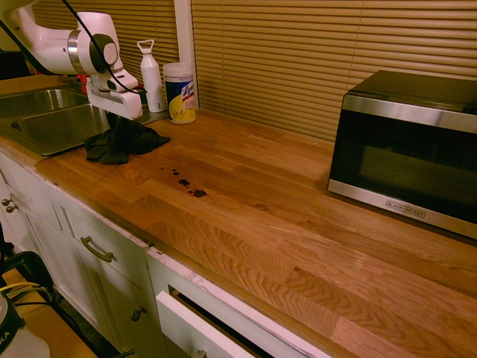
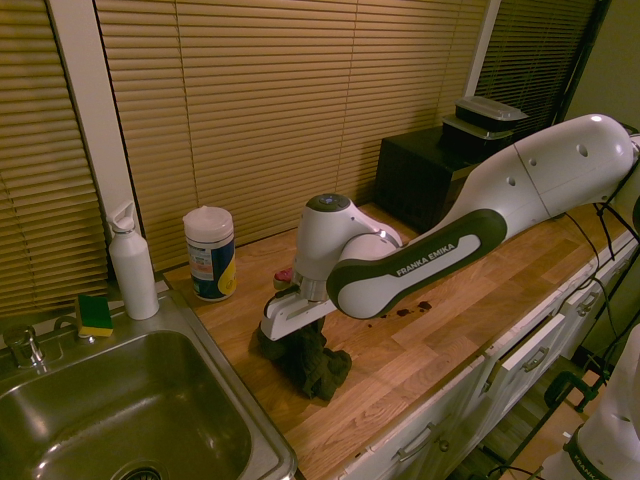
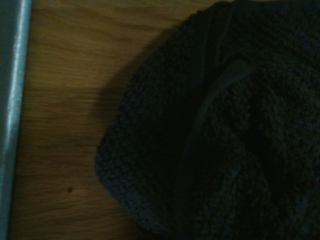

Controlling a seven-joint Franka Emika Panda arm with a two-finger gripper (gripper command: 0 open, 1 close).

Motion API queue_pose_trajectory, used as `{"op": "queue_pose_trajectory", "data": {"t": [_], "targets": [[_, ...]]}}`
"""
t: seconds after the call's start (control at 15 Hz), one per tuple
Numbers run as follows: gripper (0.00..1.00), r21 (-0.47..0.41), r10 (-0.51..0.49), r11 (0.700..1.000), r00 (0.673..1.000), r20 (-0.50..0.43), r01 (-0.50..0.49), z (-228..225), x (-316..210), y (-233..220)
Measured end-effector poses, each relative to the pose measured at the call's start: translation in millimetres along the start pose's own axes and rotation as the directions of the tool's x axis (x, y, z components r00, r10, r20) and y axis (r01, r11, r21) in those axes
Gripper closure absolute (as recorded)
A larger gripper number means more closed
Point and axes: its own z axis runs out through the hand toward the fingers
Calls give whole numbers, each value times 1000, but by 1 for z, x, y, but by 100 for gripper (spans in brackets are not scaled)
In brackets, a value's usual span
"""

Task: Clear the spill

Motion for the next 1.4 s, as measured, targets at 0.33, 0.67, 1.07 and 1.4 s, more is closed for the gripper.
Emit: {"op": "queue_pose_trajectory", "data": {"t": [0.33, 0.67, 1.07, 1.4], "targets": [[100, -32, 28, 999, 999, -15, -29, -3, 48, 18], [100, -75, 72, 994, 997, -33, -74, -10, 78, 45], [100, -92, 132, 986, 990, -53, -136, -18, 109, 100], [100, -87, 172, 980, 983, -62, -177, -21, 151, 155]]}}
